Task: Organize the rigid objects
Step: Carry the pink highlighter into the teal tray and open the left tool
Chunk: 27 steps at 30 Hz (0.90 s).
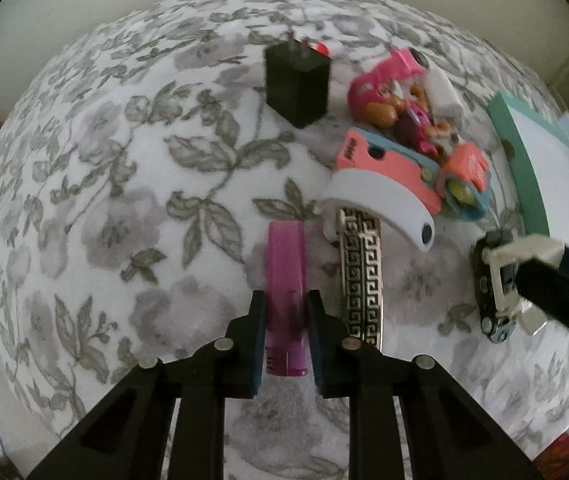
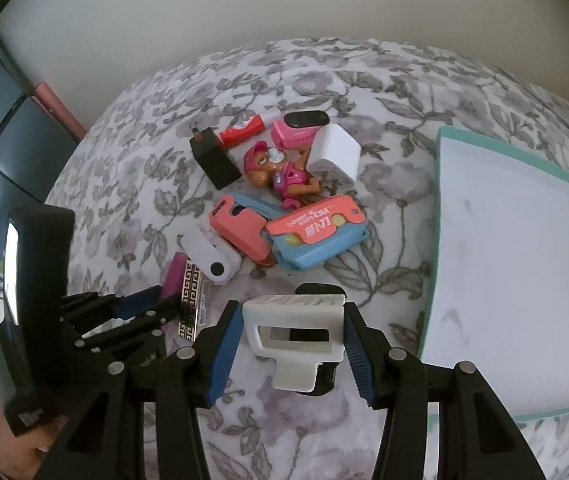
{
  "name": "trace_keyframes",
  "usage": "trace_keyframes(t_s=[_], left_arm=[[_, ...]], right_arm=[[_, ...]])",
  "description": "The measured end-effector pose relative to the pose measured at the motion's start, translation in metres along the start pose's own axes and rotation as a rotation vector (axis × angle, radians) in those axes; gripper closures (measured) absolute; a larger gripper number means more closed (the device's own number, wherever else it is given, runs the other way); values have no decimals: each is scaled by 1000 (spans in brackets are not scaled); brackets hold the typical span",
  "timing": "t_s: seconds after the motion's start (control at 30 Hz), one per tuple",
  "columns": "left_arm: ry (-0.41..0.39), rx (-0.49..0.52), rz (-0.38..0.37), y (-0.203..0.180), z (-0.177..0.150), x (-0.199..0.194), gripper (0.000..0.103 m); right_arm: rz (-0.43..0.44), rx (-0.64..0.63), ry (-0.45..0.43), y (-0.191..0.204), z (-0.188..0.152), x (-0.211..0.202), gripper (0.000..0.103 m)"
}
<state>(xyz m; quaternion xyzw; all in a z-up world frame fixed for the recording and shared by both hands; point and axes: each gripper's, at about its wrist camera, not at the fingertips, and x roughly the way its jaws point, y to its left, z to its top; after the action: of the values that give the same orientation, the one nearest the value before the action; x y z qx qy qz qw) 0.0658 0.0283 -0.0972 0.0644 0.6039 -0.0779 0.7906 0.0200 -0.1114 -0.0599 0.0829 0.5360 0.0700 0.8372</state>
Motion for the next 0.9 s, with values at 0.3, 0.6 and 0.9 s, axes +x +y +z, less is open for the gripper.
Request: trace_keyframes(t_s=[0.3, 0.6, 0.9], left_arm=[[-33, -90, 20, -2, 38, -25, 83], [-66, -121, 18, -32, 45, -69, 83], [-71, -61, -57, -121, 61, -67, 83]], right_arm=[[47, 74, -45, -15, 4, -16, 50], [37, 195, -122, -46, 14, -41, 50], [-136, 389, -167, -112, 17, -59, 50]])
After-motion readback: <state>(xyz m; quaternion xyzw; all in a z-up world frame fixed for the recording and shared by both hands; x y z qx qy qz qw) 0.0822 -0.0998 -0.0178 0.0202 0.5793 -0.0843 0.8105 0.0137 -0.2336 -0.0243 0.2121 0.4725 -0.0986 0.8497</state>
